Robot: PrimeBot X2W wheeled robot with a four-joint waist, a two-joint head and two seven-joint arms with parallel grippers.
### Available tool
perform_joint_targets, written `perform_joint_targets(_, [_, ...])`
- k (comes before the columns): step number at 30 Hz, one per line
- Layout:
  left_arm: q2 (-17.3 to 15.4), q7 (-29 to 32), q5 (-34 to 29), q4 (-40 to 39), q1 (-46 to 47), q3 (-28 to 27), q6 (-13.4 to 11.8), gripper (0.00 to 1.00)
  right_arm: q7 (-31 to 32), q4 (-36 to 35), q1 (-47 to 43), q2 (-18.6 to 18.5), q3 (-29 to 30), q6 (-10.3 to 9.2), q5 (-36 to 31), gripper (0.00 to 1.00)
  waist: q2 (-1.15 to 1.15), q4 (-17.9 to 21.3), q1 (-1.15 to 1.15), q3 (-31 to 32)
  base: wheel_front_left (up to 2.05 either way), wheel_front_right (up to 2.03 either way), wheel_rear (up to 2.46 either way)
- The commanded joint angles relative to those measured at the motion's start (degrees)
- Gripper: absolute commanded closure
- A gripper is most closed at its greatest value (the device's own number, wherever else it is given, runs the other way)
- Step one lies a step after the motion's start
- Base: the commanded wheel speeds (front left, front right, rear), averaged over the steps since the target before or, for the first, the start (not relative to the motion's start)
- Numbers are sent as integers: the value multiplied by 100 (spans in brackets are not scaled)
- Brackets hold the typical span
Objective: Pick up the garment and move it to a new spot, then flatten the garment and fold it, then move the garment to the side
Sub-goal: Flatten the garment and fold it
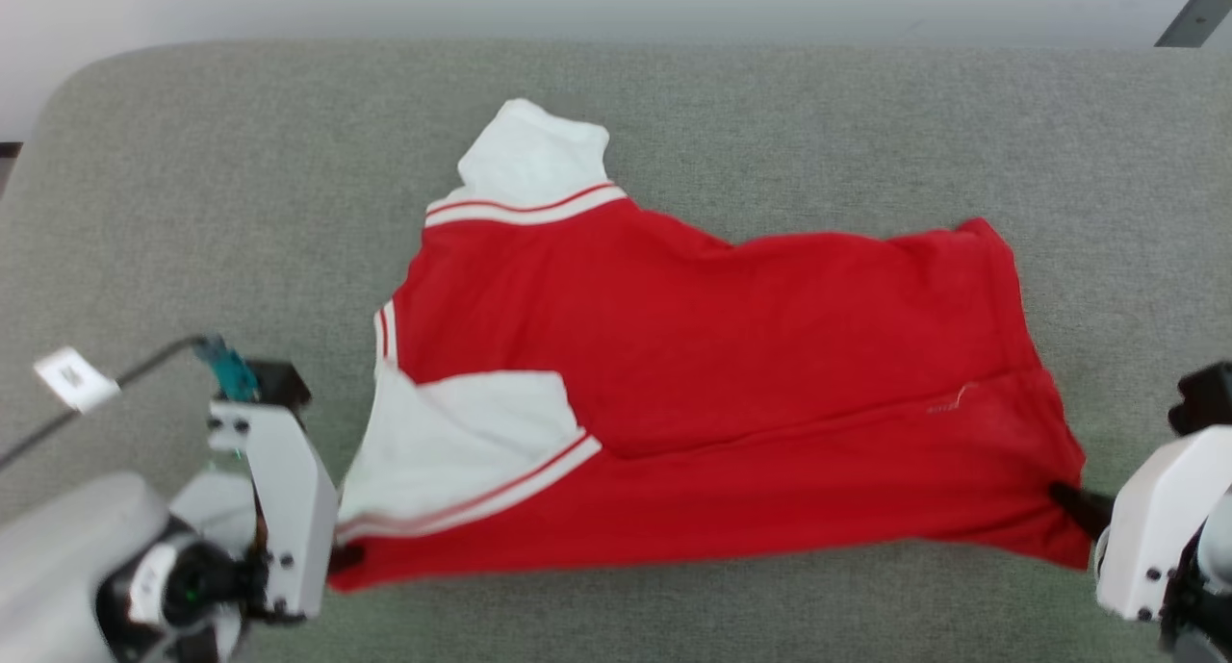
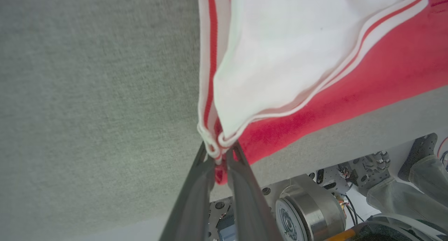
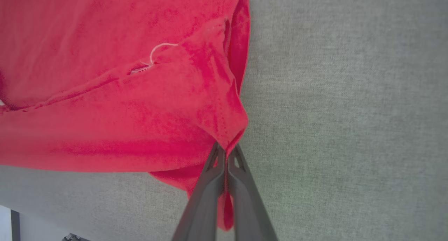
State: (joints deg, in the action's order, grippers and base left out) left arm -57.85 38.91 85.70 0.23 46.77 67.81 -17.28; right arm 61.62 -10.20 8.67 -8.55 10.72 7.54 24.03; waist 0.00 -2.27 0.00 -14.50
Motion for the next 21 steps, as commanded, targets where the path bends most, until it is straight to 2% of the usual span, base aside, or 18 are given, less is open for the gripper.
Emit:
perform_joint_targets(1, [-26,-18,-19,-25,-105,33,-55,100,11,-20,-90,35,24,-11,-34,100,0,10,0,-8,0,0,0])
perform_joint_targets(6, [116,-158,-56,14,-324,132,-48,100,-147,98,-230,171,-77,-11,-88,100,0,69,0,-36,0,0,0])
perform_joint_targets(8, [180,-182,-60,130,-357,140,-17,85,-222,193,-188,176,-134,-11,-142,99,0,98,0,-46,0,0,0])
perform_joint_targets(9, [207,-184,-71,179,-357,146,8,62,-249,229,-158,172,-168,-11,-165,85,0,115,0,-52,0,0,0])
perform_joint_targets(10, [228,-188,-90,225,-336,143,28,47,-290,262,-110,166,-204,-11,-171,69,0,129,0,-58,0,0,0])
perform_joint_targets(11, [240,-193,-131,252,-287,144,68,16,-330,302,-66,166,-227,-11,-164,54,0,143,0,-64,0,0,0])
perform_joint_targets(12, [242,-200,-135,285,-237,123,78,0,-354,335,-50,166,-251,-11,-161,35,0,157,0,-64,0,0,0])
perform_joint_targets(13, [232,-171,-121,307,-200,101,86,0,-374,357,-28,157,-275,-11,-152,9,0,170,0,-65,0,0,0])
perform_joint_targets(14, [195,-137,-121,301,-149,84,98,0,-413,359,19,157,-286,-11,-123,0,0,187,0,-69,0,0,0])
perform_joint_targets(21, [-203,67,-361,-2,437,-146,77,0,-744,200,251,120,-271,-10,-56,0,0,327,0,-118,0,0,0])
